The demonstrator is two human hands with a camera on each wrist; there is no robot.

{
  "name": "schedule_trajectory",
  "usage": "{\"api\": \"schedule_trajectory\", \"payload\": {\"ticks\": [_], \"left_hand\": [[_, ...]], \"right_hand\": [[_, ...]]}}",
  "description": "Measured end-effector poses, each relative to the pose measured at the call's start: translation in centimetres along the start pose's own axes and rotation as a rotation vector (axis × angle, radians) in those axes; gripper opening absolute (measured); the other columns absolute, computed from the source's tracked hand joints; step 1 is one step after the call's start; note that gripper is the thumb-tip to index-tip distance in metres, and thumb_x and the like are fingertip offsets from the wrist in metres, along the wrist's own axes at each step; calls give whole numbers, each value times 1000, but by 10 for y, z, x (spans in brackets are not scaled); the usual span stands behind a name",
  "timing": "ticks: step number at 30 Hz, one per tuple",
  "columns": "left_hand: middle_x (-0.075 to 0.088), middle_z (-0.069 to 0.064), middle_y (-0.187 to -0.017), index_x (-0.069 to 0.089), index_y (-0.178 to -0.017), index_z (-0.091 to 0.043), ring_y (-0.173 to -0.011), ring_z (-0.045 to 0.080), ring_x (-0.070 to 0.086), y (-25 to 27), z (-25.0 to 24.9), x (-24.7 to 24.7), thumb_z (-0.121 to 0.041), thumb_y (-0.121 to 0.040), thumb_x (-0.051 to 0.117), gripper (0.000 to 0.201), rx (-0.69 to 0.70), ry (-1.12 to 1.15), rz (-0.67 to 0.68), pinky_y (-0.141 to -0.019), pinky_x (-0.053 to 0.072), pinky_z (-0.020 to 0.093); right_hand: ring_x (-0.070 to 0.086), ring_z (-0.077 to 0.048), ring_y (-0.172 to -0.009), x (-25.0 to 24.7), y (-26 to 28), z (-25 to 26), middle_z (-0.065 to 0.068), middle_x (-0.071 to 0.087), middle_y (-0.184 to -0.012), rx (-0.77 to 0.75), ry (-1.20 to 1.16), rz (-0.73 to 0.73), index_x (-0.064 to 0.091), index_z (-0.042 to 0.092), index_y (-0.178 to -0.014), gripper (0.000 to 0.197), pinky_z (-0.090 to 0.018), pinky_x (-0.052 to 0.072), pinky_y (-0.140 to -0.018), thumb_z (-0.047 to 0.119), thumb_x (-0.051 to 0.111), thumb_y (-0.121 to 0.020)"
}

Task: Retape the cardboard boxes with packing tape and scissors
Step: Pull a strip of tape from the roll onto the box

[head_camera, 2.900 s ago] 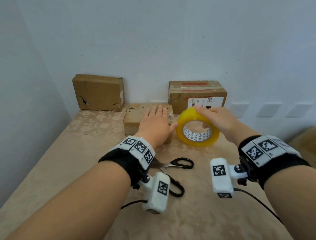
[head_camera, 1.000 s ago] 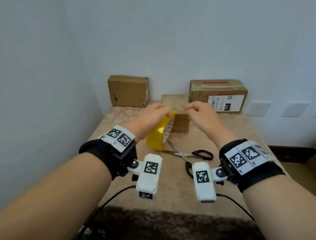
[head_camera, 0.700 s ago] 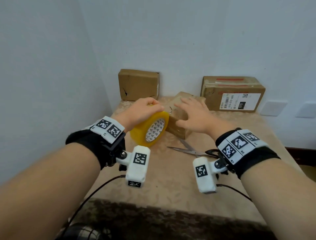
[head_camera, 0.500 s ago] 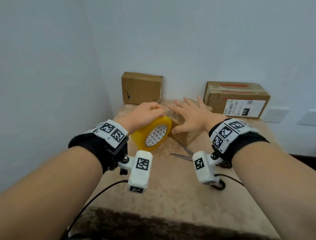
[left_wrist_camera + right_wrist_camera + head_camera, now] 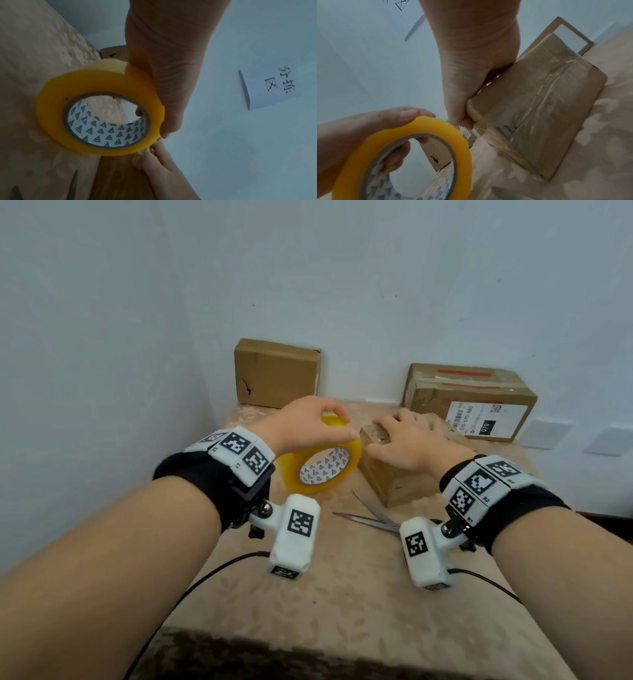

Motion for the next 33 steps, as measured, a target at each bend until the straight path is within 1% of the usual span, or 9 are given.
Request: {"api": "schedule_trajectory", "payload": {"ticks": [2,4,8,11,16,20,25,30,33], "left_hand": [[56,-7,-116,65,-109,-27,-112,11,49,-7,-10,7,-43,-83,66,31,21,-55,1,-85,36,25],[57,-4,-122,65,-112,-25,-114,12,50,-13,-19,14,-43,-85,64,31,46,-96,7,-87,35,24],[61,-4,-118,64,-113,-26,-101,10,52,-19,-31,27,-41,-86,62,30,87,-205,17,-81,37,23],[63,-4,-112,64,-111,-27,-95,9,52,-20,-31,31,-40,-86,61,28,91,-246,4,-78,38,23],[64,-4,-104,66,-106,-28,-94,12,56,-16,-26,14,-40,-88,58,23,46,-258,-19,-73,43,24],[59,-6,-96,65,-116,-23,-83,11,53,-7,-21,14,-41,-90,55,33,22,-518,137,-62,40,21],[63,-2,-112,63,-122,-22,-90,13,55,-6,-20,20,-43,-93,50,39,53,-649,157,-77,47,28],[60,-3,-104,65,-119,-27,-89,16,59,-15,-25,30,-42,-96,42,36,83,-771,254,-64,44,27],[65,-3,-105,64,-118,-26,-91,17,61,-18,-27,33,-41,-95,43,35,85,-785,301,-73,52,32]], "right_hand": [[15,-29,-145,-1,7,-13,-5,23,-156,32,-3,7,26,32,-149,68,-60,10,-114,61,40,-89],[4,-28,-148,-1,14,-25,-4,11,-161,64,-7,35,15,32,-153,69,-59,2,-116,58,36,-92],[-6,-22,-149,3,22,-31,0,-4,-162,5,-17,61,2,34,-154,60,-56,-10,-116,53,18,-99],[-5,-20,-149,6,22,-30,3,-5,-162,8,-39,71,1,34,-154,61,-54,-9,-116,59,9,-98],[-5,-20,-149,12,17,-31,3,-7,-162,27,-3,99,-2,34,-154,59,-53,-8,-116,55,12,-100],[-6,-20,-149,11,17,-32,3,-8,-162,25,-11,115,-2,34,-154,59,-52,-9,-115,54,11,-100],[-5,-20,-149,9,16,-31,4,-7,-162,48,-32,117,-1,35,-154,60,-53,-8,-115,57,11,-99],[3,-25,-149,2,11,-18,-1,3,-163,152,-21,54,8,27,-155,67,-63,2,-114,61,11,-97],[4,-29,-149,6,7,-10,-6,4,-162,221,44,42,6,20,-155,68,-67,6,-112,56,19,-99]]}}
Point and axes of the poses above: each hand's wrist, its own y-axis away from the middle knuckle, its own x-axis out of the palm, z = x × y, the point moved 5 cm from there along -y, towards the middle knuckle
